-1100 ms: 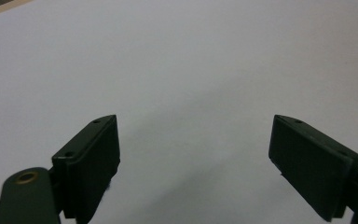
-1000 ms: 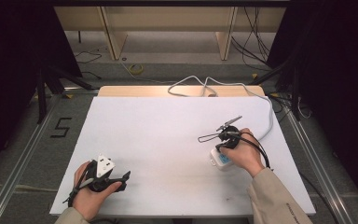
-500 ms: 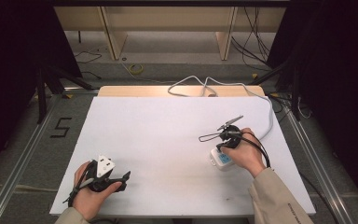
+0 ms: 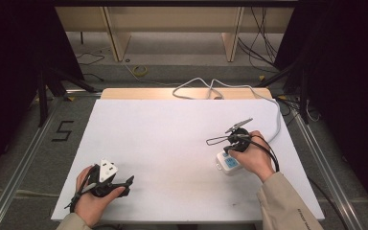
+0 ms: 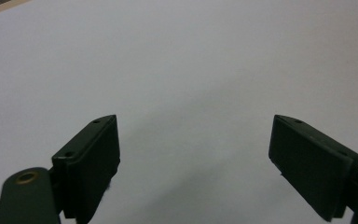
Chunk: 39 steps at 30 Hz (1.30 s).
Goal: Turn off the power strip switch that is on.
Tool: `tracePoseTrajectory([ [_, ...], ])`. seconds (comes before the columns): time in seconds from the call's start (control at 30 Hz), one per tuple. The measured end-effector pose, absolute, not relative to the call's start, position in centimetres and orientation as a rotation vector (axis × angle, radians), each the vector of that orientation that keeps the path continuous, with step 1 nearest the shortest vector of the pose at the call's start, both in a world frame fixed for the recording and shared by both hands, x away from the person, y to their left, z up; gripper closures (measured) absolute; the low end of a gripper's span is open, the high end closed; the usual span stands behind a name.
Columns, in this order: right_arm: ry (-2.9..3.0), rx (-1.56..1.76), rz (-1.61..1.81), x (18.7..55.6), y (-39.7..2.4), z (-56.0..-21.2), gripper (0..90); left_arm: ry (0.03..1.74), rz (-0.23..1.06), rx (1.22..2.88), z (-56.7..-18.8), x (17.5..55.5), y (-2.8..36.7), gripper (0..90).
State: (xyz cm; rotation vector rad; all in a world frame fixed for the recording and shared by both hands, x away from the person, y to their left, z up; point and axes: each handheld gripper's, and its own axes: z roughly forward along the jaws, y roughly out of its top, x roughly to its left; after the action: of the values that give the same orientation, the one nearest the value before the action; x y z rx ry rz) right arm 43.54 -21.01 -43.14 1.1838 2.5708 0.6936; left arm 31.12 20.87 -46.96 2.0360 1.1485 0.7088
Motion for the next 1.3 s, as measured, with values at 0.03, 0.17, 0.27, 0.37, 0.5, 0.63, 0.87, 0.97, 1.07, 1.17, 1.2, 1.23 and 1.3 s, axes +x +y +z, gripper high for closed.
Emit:
tracePoseTrajectory([
  [0.03, 2.572, 1.185, 0.701, 43.5, -21.0, -43.1, 90.0, 1.148, 0.708, 2.038, -47.0, 31.1, 20.9, 16.0],
  [0.17, 2.562, 1.171, 0.716, 43.3, -21.1, -42.9, 89.6, 1.148, 0.709, 2.039, -47.0, 31.1, 20.9, 16.0],
  [0.27, 2.557, 1.165, 0.725, 43.1, -21.1, -42.8, 89.0, 1.148, 0.708, 2.040, -47.0, 31.1, 20.9, 16.0],
  [0.37, 2.555, 1.162, 0.730, 42.9, -21.2, -42.6, 88.1, 1.147, 0.710, 2.037, -47.0, 31.1, 20.9, 16.0],
  [0.5, 2.549, 1.159, 0.740, 42.6, -21.4, -42.3, 87.1, 1.149, 0.709, 2.037, -47.0, 31.1, 20.9, 15.9],
  [0.63, 2.540, 1.159, 0.749, 42.3, -21.6, -42.2, 86.0, 1.148, 0.709, 2.038, -47.0, 31.1, 20.9, 16.0],
  [0.87, 2.531, 1.146, 0.773, 41.9, -21.8, -41.9, 84.1, 1.149, 0.708, 2.041, -47.0, 31.0, 20.9, 16.0],
  [0.97, 2.529, 1.140, 0.781, 41.7, -21.8, -41.8, 83.5, 1.150, 0.706, 2.042, -47.0, 31.0, 20.9, 16.0],
  [1.07, 2.523, 1.133, 0.798, 41.5, -21.9, -41.8, 83.0, 1.149, 0.708, 2.038, -47.0, 31.0, 20.9, 16.0],
  [1.17, 2.528, 1.141, 0.811, 41.2, -22.2, -42.0, 82.6, 1.149, 0.706, 2.042, -47.0, 31.0, 20.9, 16.0],
  [1.2, 2.521, 1.144, 0.819, 41.1, -22.3, -42.1, 82.5, 1.148, 0.707, 2.040, -47.0, 31.0, 20.9, 16.0],
  [1.23, 2.521, 1.143, 0.819, 41.1, -22.4, -42.1, 82.4, 1.148, 0.707, 2.040, -47.0, 31.0, 20.9, 15.9],
  [1.3, 2.519, 1.143, 0.817, 40.9, -22.6, -42.1, 82.2, 1.149, 0.707, 2.041, -47.0, 31.0, 20.9, 16.0],
])
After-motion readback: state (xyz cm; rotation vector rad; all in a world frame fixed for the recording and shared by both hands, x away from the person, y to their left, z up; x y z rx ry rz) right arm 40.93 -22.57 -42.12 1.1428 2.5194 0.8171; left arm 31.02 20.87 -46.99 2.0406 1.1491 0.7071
